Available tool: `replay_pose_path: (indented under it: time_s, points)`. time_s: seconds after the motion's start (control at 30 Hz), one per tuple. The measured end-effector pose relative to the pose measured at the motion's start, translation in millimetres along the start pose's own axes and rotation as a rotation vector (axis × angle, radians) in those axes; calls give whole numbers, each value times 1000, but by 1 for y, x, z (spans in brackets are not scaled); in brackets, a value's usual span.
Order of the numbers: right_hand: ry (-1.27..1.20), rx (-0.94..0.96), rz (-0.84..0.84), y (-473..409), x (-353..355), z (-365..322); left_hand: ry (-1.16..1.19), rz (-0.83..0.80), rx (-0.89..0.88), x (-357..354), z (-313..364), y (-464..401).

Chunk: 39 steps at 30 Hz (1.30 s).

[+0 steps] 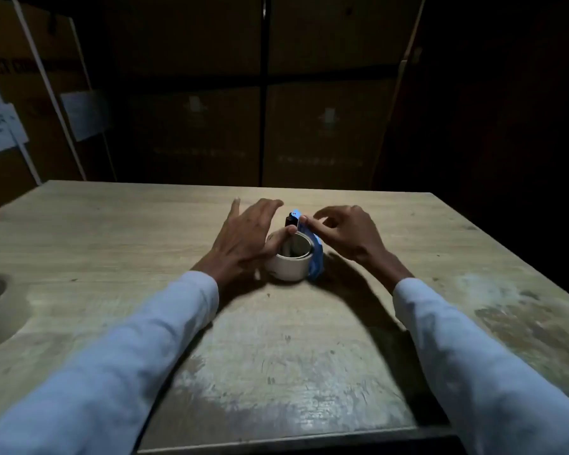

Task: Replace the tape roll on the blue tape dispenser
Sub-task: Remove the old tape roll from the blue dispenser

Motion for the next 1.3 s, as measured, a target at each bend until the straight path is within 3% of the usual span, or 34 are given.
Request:
replay_pose_path:
  time_s: [0.17,0.37,0.57,0.67,0.8,0.87,0.97,1.07,1.13,1.23,1.3]
  points:
    - [-333,-127,-227,18,-31,13,395,-20,123,-21,-12,17]
    - [-580,-196,-263,4,-40,17,709,-115,203,-37,-25,15]
    - [-696,-266,-335,-14,-48,14,771,-220,203,-46,-35,15]
    - [-508,-261,-323,-23,-45,19,719,-228,165,-46,-34,15]
    - [199,-22,82,-25,-23,12,705,-189,94,-45,-31,14]
    - [268,51,174,-20,-14,6,757,-144,81,-42,-30,14]
    - [248,18,289,-18,2,11,693,17,39,-32,-30,14]
    - [49,-121,77,-20,9,23,559,103,-43,-25,-27,10]
    - [-21,-143,-124,-15,8,25,536,39,-41,-30,-25,6]
    - [-81,-93,-200,-11,13,21,510,-66,30,-44,-23,2]
    - [-107,-62,-226,-10,10,20,435,-37,65,-47,-23,2]
Point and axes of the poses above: each hand's wrist, its own y-axis away from the middle knuckle, its own x-axis out of the back of the hand, z = x × y, the point moved 5 cm from there along -y, towards the middle knuckle, and after that the axes turned 7 degrees about y, right-handed, at the moved point
